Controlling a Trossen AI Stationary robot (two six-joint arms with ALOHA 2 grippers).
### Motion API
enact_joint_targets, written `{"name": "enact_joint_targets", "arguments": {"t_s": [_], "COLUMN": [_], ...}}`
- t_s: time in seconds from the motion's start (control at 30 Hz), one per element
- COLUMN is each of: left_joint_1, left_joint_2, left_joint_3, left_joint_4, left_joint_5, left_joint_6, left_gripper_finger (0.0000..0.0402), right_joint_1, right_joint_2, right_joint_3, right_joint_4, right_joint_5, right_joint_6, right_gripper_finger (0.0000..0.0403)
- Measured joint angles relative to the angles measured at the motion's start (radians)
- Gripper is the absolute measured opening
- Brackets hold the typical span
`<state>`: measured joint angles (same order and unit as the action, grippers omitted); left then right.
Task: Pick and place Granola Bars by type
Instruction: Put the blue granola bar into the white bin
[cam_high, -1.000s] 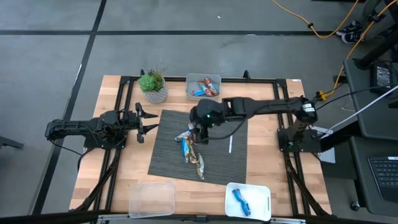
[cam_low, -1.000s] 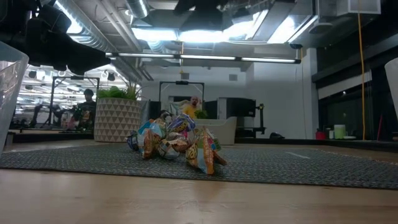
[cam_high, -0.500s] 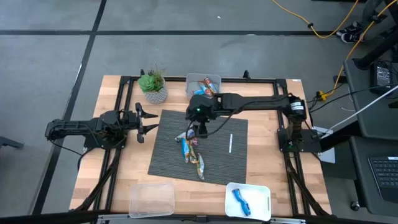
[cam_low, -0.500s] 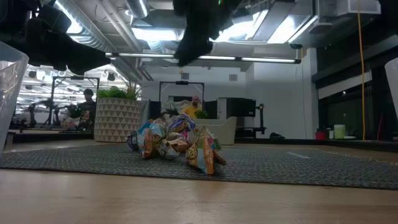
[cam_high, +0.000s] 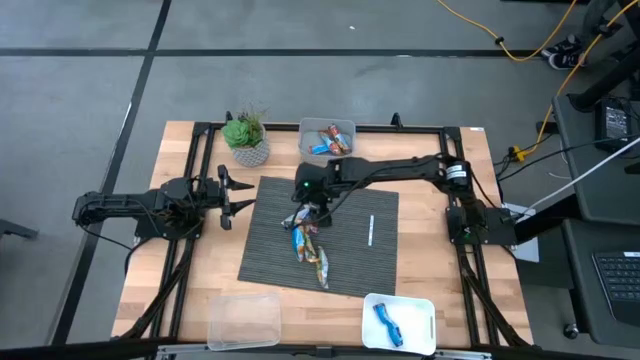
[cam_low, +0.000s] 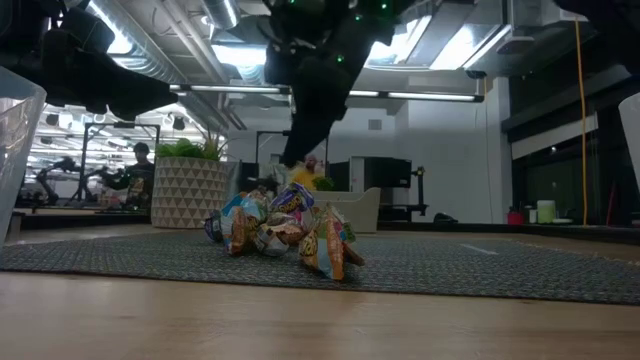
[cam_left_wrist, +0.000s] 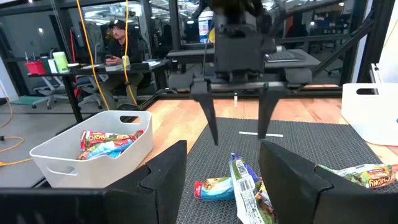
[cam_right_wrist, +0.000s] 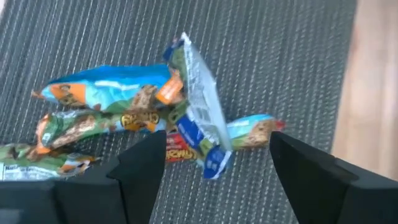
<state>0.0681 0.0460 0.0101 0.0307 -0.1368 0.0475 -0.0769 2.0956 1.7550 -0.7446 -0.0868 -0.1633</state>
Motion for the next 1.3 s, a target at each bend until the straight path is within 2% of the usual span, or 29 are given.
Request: {"name": "enact_joint_targets", "arguments": {"t_s": [0.2,0.43,0.6,0.97,1.3], "left_joint_1": [0.0,0.0,0.0,0.0,0.0], "left_joint_2": [0.0,0.0,0.0,0.0,0.0], "left_joint_3": [0.0,0.0,0.0,0.0,0.0], "left_joint_4": [0.0,0.0,0.0,0.0,0.0], "left_joint_5": [0.0,0.0,0.0,0.0,0.0], "left_joint_6": [0.0,0.0,0.0,0.0,0.0], "left_gripper_finger": [0.0191,0.0191,0.019,0.019,0.019], "right_joint_1": [0.0,0.0,-0.004,-0.014,-0.028], "right_joint_2": [0.044,0.074,0.072,0.072,0.063], "right_joint_3": [0.0,-0.002,-0.001,-0.001,0.002], "right_joint_4": [-0.009,-0.018,-0.017,-0.015,-0.048], "right_joint_5": [-0.013,-0.027,-0.033,-0.066,-0.065], "right_joint_6": [-0.003,-0.005,-0.026,-0.025,0.028], "right_gripper_finger": [0.0282,0.0235,0.0176,0.0014,0.0005]}}
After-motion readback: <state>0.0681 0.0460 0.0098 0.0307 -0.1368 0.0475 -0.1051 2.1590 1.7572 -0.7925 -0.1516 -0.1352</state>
